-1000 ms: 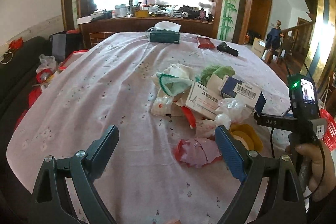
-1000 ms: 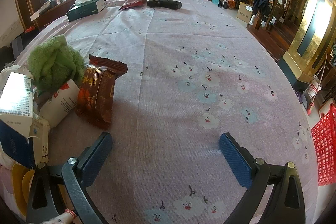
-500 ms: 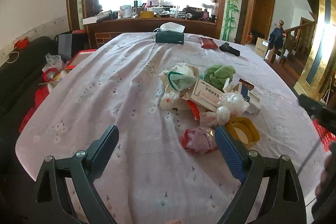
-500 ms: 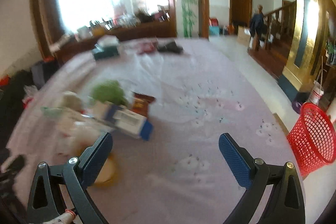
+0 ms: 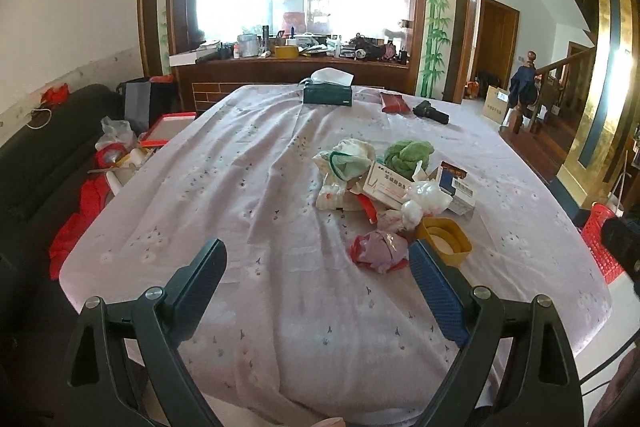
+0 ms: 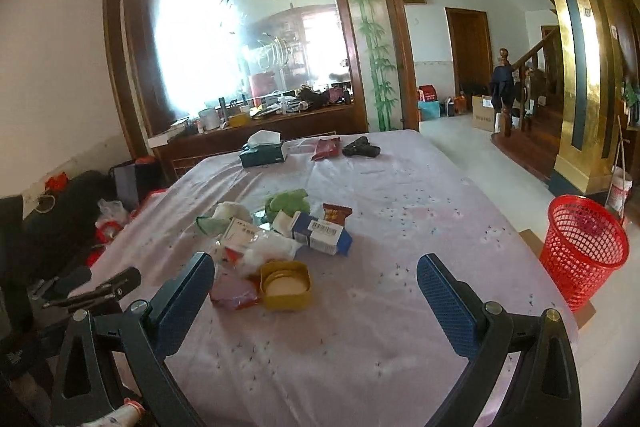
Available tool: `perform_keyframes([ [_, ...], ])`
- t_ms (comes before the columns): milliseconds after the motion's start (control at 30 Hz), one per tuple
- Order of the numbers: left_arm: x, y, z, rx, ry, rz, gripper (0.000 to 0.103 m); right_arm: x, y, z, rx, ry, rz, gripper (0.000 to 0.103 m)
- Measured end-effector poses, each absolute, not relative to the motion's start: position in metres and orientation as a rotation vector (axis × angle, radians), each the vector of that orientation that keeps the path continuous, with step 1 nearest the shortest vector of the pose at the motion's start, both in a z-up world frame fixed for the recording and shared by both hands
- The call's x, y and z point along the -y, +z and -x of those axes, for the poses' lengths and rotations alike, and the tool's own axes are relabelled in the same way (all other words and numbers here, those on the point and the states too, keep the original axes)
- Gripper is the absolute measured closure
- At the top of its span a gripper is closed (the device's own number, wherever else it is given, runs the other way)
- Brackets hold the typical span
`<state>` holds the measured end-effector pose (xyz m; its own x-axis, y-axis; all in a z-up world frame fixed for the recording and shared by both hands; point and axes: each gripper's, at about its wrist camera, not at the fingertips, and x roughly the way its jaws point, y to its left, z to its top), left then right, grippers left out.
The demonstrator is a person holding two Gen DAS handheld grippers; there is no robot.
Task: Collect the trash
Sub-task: 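Move both tools toward the pile of trash on the table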
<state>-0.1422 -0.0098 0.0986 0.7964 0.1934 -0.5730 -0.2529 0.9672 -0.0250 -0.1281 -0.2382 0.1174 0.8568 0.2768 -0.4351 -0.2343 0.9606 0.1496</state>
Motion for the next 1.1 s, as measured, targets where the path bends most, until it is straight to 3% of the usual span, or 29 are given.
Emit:
perform_keyframes([
  [1100, 0.004, 0.108, 0.174, -0.564, 0.249, 0.094, 0.012, 0.232, 0.121, 0.171, -0.416, 0.202, -0.065, 0.0],
])
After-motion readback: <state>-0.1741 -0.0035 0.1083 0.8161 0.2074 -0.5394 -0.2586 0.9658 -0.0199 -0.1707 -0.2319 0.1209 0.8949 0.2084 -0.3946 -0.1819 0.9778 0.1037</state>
